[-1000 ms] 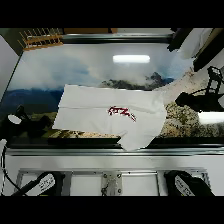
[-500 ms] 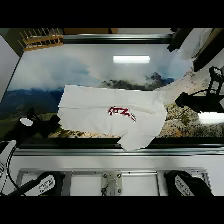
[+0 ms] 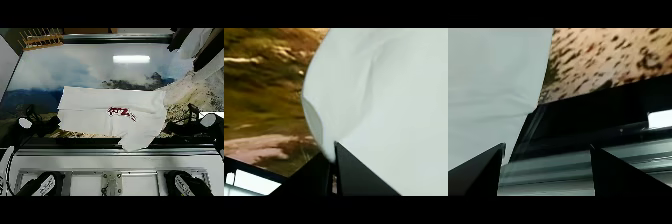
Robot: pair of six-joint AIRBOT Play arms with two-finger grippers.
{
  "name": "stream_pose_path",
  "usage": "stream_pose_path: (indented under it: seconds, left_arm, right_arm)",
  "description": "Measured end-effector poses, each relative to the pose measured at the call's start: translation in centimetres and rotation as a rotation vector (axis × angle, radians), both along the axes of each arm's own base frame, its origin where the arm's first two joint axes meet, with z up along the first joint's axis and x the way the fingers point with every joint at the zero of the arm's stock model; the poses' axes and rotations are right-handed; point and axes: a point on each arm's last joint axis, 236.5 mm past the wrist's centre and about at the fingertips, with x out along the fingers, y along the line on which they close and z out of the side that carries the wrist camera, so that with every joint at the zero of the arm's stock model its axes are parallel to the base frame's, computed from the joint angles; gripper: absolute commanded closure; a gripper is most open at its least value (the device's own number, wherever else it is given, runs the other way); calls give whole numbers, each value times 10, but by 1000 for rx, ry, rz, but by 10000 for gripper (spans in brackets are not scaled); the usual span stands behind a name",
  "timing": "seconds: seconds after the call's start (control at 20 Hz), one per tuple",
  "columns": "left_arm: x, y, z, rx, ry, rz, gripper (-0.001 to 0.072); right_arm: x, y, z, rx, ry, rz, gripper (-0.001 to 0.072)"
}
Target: Fold the clothes and pants, and hang the long-sleeved shirts on hangers.
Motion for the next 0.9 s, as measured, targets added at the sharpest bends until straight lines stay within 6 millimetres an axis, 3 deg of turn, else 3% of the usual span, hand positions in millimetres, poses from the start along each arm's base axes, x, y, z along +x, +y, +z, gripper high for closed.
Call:
stream_pose_path:
  seconds: [0.1, 0.3, 0.35, 0.4, 0.5, 0.55, 0.6, 0.65, 0.8, 0.9]
  left_arm:
    - [-1, 2, 3, 15, -5, -12, 702]
    - [-2, 3, 5, 25, -9, -21, 702]
    - [-2, 3, 5, 25, -10, -21, 702]
    - [-1, 3, 5, 28, -11, -23, 702]
    - [-1, 4, 6, 29, -12, -23, 702]
    - [-2, 4, 5, 31, -10, -25, 702]
    - [-2, 4, 6, 31, -11, -25, 703]
    - [-2, 4, 6, 31, -11, -25, 703]
    - [-4, 6, 10, 30, -14, -18, 702]
    - [-10, 8, 18, 28, -14, -27, 702]
  right_arm:
    - [-16, 22, -24, 76, 48, -21, 143]
    - [-23, 61, -50, 147, 72, -1, 145]
    - [-23, 71, -54, 166, 73, 3, 180]
    - [-22, 81, -57, 184, 72, 5, 313]
    - [-21, 92, -63, 186, 64, 29, 437]
    - [-20, 95, -64, 186, 56, 45, 573]
    - [-19, 96, -65, 178, 47, 63, 665]
    - [-17, 96, -65, 167, 33, 82, 700]
    - [-5, 82, -55, 104, -26, 145, 701]
    - [-7, 75, -39, 94, -29, 177, 701]
